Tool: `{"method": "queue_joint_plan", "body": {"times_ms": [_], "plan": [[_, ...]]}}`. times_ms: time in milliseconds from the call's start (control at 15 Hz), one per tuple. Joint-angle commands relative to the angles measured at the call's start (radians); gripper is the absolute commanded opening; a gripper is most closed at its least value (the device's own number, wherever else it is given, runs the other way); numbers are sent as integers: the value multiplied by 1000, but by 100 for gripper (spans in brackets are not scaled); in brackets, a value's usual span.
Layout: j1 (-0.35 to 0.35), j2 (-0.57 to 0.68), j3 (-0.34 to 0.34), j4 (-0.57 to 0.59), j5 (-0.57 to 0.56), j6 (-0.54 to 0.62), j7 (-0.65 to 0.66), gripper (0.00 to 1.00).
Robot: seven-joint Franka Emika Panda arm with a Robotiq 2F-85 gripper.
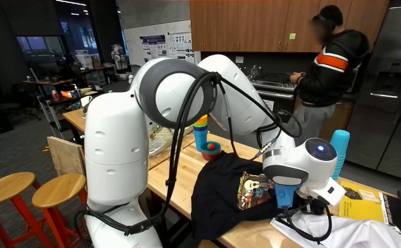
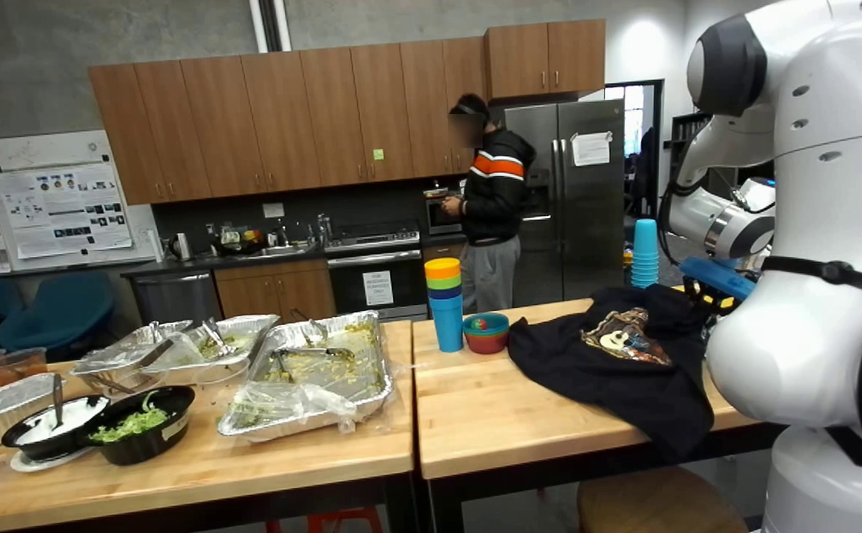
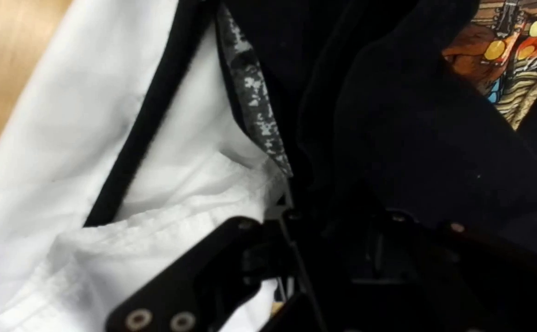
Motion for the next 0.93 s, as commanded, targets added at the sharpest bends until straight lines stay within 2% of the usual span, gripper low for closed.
{"method": "queue_joint_plan", "body": {"times_ms": [0,533,867], "plan": [[-42,-57,17,9,-50,-78,25,1],[-55,-228,9,64,-117,-281,87,1],[-18,-248,34,129,-77,-295,162,1]]}}
